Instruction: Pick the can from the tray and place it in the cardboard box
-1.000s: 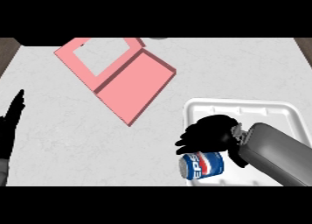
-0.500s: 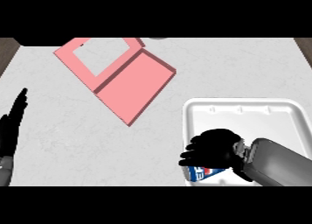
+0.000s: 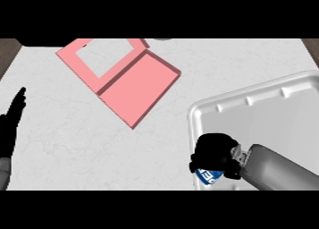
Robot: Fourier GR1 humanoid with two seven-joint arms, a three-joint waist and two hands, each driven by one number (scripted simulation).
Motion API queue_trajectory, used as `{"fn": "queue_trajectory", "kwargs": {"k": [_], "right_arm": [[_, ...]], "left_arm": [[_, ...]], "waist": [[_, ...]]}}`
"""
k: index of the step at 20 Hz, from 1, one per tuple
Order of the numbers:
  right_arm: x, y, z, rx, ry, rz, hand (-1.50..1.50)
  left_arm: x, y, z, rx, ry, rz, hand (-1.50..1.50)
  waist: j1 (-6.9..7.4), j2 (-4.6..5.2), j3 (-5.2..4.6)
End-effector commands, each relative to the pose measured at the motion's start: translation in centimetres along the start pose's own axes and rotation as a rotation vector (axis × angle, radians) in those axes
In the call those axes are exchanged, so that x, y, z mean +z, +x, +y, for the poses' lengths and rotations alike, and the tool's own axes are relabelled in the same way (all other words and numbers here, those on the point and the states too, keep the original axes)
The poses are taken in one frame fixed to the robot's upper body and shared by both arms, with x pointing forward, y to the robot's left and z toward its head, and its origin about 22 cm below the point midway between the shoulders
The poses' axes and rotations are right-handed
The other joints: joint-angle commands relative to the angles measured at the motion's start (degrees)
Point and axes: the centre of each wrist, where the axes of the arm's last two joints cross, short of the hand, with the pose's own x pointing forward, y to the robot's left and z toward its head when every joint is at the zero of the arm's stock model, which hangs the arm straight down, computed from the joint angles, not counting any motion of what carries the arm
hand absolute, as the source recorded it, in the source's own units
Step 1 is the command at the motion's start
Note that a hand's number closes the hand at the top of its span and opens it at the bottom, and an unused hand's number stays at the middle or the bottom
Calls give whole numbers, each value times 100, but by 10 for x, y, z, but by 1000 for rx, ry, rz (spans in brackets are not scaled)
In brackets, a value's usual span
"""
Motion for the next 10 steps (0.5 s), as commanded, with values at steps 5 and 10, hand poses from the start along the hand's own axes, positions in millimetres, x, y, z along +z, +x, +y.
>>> {"fn": "queue_trajectory", "kwargs": {"k": [5,10], "right_arm": [[-9,-6,23,91,-133,-13,150],[30,-65,28,-276,-487,439,150]], "left_arm": [[6,7,-10,-1,2,6,0],[3,-10,7,8,10,31,0]], "waist": [[-9,8,5],[-247,22,26]]}}
